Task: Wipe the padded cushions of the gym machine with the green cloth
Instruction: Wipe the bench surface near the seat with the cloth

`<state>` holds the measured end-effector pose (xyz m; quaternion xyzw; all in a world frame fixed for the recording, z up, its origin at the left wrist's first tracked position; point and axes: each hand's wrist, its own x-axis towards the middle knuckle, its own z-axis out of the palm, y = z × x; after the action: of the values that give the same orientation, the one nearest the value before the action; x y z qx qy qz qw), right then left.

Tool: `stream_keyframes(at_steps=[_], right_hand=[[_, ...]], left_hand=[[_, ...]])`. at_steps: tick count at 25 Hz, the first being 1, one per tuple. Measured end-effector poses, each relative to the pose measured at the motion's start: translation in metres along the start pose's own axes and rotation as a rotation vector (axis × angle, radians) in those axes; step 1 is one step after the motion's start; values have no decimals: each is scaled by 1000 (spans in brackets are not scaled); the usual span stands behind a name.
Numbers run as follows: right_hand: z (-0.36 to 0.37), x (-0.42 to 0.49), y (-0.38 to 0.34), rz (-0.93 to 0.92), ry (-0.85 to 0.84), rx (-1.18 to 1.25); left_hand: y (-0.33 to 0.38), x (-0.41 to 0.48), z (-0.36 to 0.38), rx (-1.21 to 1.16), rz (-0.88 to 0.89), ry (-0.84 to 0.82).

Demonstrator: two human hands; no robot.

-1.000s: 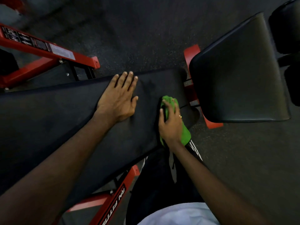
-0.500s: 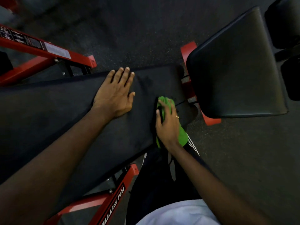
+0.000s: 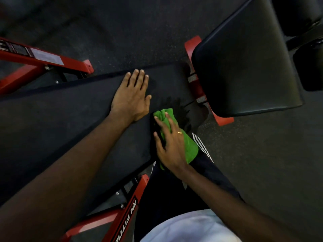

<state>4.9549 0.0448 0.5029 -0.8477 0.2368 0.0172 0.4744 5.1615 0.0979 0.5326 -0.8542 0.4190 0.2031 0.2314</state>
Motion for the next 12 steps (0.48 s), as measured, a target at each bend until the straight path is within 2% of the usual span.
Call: stream_keyframes(at_steps=[2, 3, 6, 8, 10, 12], right_hand=[[-2, 21, 20, -62, 35, -11], [-2, 38, 31, -30, 66, -20], [3, 92, 56, 298, 151, -22], [2, 104, 53, 403, 178, -47], [1, 81, 29, 293, 161, -42], [1, 29, -10, 148, 75, -11]], left_hand=[[0, 1, -1, 14, 0, -3], [1, 1, 0, 24, -4, -7], [0, 0, 2, 22, -13, 3], [0, 2, 2, 17, -9, 4], [1, 3, 1, 16, -5, -2], [1, 4, 1, 15, -1, -14]])
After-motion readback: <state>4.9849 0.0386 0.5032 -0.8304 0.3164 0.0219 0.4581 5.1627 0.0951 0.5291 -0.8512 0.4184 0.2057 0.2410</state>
